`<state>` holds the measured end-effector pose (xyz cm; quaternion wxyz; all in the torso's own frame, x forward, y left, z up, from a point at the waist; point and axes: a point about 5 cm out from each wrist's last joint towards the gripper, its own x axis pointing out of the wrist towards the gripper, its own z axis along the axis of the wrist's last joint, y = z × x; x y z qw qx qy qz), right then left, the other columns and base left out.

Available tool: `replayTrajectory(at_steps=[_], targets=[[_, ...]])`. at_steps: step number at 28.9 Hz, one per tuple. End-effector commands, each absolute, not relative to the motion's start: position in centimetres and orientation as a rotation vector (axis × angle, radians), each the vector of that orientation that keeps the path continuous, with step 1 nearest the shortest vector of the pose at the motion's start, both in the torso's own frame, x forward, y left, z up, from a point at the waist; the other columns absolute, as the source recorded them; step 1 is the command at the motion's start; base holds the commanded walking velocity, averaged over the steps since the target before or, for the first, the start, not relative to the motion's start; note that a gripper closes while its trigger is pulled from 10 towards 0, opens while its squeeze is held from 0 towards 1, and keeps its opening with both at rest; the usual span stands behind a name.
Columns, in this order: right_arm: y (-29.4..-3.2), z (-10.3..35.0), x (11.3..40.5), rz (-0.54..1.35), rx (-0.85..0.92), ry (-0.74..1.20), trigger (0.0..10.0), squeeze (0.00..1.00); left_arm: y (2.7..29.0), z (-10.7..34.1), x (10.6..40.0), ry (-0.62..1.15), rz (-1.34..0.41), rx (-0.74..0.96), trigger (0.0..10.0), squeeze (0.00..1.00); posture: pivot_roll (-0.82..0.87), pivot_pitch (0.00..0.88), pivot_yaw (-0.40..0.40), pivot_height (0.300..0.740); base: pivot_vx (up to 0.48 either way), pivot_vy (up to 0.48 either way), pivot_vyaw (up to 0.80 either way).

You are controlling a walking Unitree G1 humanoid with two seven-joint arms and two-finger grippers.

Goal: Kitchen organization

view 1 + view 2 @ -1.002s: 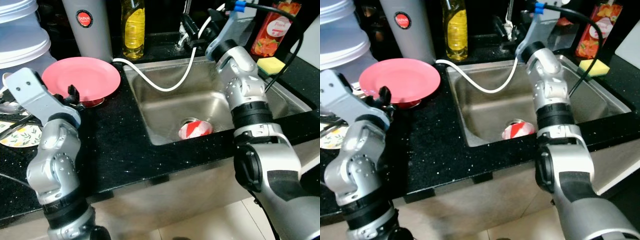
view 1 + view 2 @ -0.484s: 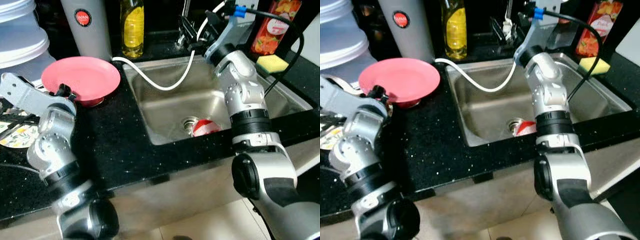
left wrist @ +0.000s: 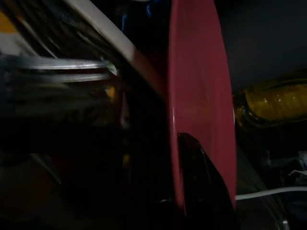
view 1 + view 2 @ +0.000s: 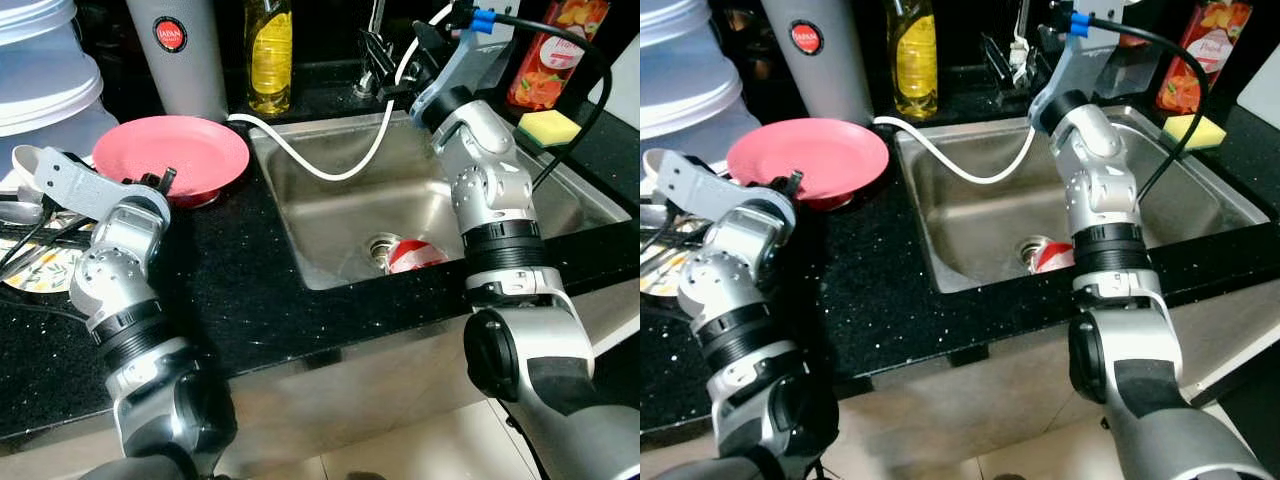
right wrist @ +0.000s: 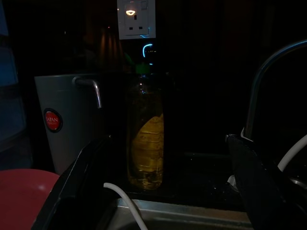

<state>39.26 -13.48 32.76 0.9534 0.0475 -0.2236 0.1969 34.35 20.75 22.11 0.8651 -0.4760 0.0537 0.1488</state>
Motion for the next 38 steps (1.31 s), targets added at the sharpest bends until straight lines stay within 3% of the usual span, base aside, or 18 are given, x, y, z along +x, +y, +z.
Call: replayTrajectory(at_steps=[1,8,12,13,14,17,23,28,31,38], targets=[[-13.9,32.6,39.2,0.397,0.104,-0.450,10.0,0.00,21.4,21.3,34.1,0.142,0.375,-0.978,0.0,0.00,-0.03,0.028,-0.023,0.740,0.000,0.000,0.00],[-13.6,32.6,39.2,0.406,0.108,-0.448,10.0,0.00,21.7,21.0,33.7,0.127,0.413,-0.946,0.0,0.00,-0.02,0.023,-0.025,0.740,0.000,0.000,0.00],[-13.4,32.5,39.1,0.416,0.107,-0.445,10.0,0.00,21.5,22.6,33.1,0.017,0.359,-0.880,0.0,0.00,-0.02,0.020,-0.028,0.740,0.000,0.000,0.00],[-13.2,32.5,39.1,0.426,0.103,-0.442,10.0,0.00,21.0,23.4,32.9,-0.018,0.297,-0.847,10.0,0.00,-0.02,0.018,-0.027,0.740,0.000,0.000,0.00],[-13.2,32.5,39.1,0.426,0.103,-0.442,10.0,0.00,21.0,23.4,32.9,-0.018,0.297,-0.847,10.0,0.00,-0.02,0.018,-0.027,0.740,0.000,0.000,0.00],[-12.7,31.9,38.9,0.481,0.097,-0.419,10.0,0.00,19.0,25.3,31.2,-0.101,0.067,-0.798,10.0,0.00,-0.02,0.016,-0.026,0.740,0.000,0.000,0.00],[-13.2,31.3,39.0,0.496,0.171,-0.384,10.0,0.00,17.5,26.1,28.9,-0.139,-0.104,-0.773,10.0,0.00,-0.01,0.013,-0.025,0.740,0.000,0.000,0.00],[-13.9,31.1,39.1,0.582,0.390,-0.320,10.0,0.00,16.2,26.4,27.0,-0.170,-0.310,-0.774,10.0,0.00,-0.01,0.015,-0.026,0.740,0.000,0.000,0.00],[-14.6,31.2,38.5,0.716,0.630,-0.277,10.0,0.00,15.7,27.0,25.7,-0.251,-0.451,-0.789,10.0,0.00,-0.01,0.017,-0.028,0.740,0.000,0.000,0.00],[-14.5,30.9,37.0,0.906,0.845,-0.232,10.0,0.00,16.0,27.7,24.5,-0.349,-0.591,-0.834,10.0,0.00,-0.02,0.019,-0.025,0.740,0.000,0.000,0.00]])
